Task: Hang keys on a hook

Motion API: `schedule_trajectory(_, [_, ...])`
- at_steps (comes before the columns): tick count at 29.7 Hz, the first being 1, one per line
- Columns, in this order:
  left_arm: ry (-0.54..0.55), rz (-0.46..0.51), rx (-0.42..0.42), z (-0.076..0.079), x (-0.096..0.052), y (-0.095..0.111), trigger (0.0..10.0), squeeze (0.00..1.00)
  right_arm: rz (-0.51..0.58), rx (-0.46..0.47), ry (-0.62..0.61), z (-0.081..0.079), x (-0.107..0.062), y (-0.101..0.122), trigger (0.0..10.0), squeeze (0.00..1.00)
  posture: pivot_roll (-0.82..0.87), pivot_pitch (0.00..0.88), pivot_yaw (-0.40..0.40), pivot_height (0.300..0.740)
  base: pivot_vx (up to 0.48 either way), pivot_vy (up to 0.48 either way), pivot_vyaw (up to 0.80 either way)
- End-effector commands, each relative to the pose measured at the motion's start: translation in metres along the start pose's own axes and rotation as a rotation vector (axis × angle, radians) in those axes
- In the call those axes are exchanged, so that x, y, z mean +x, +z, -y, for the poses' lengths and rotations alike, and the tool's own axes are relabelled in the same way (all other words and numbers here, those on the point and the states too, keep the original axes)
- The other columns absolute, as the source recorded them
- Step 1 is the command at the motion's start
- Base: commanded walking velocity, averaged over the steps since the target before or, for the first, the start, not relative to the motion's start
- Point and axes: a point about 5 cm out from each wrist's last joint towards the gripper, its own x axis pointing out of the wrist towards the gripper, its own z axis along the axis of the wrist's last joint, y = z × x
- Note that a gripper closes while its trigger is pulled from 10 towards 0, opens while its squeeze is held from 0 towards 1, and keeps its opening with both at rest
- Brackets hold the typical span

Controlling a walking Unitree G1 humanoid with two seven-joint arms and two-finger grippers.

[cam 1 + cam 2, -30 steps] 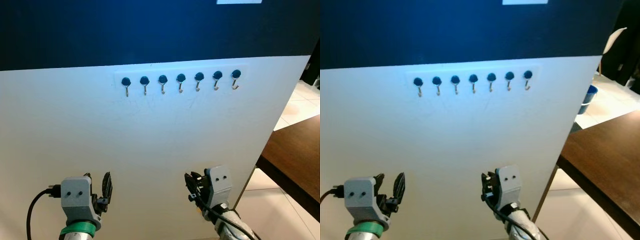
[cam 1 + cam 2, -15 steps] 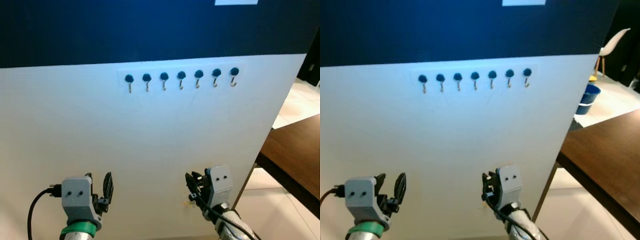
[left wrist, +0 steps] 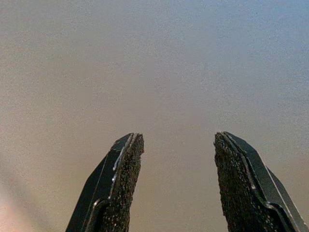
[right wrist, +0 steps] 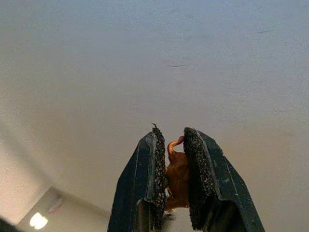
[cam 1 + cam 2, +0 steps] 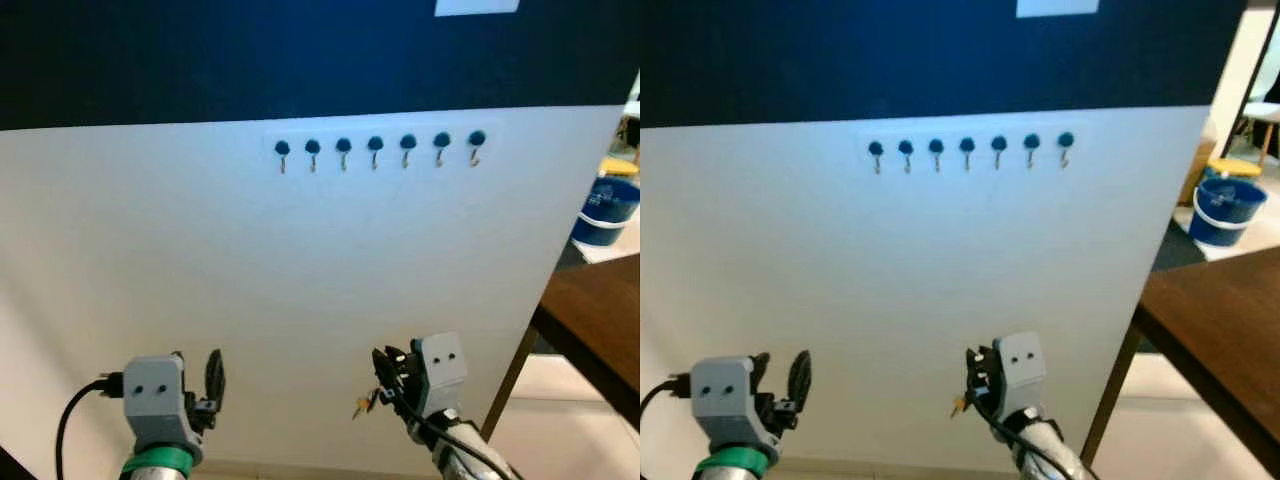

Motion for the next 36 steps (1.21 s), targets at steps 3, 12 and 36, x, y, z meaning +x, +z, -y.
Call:
schedule_trajectory(3, [0.002, -0.017, 0.008, -0.002, 0.000, -0.002, 10.0, 0.00, -0.014, 0.005, -0.004, -0.001, -0.001, -0.003, 10.0, 0.00, -0.18, 0.008, 0.127, 0.740, 0.000, 0.000, 0.00])
schedule_trajectory(12, [0.001, -0.026, 0.010, -0.002, 0.002, -0.003, 10.0, 0.00, 0.026, 0.008, 0.004, -0.003, 0.004, 0.007, 10.0, 0.00, -0.19, 0.014, 0.129, 0.740, 0.000, 0.000, 0.00])
schedule_trajectory(36, [0.048, 0.005, 0.026, -0.009, 0.013, 0.007, 10.0, 0.00, 0.134, -0.042, 0.132, -0.021, 0.034, 0.044, 10.0, 0.00, -0.17, 0.096, 0.103, 0.740, 0.000, 0.080, 0.00])
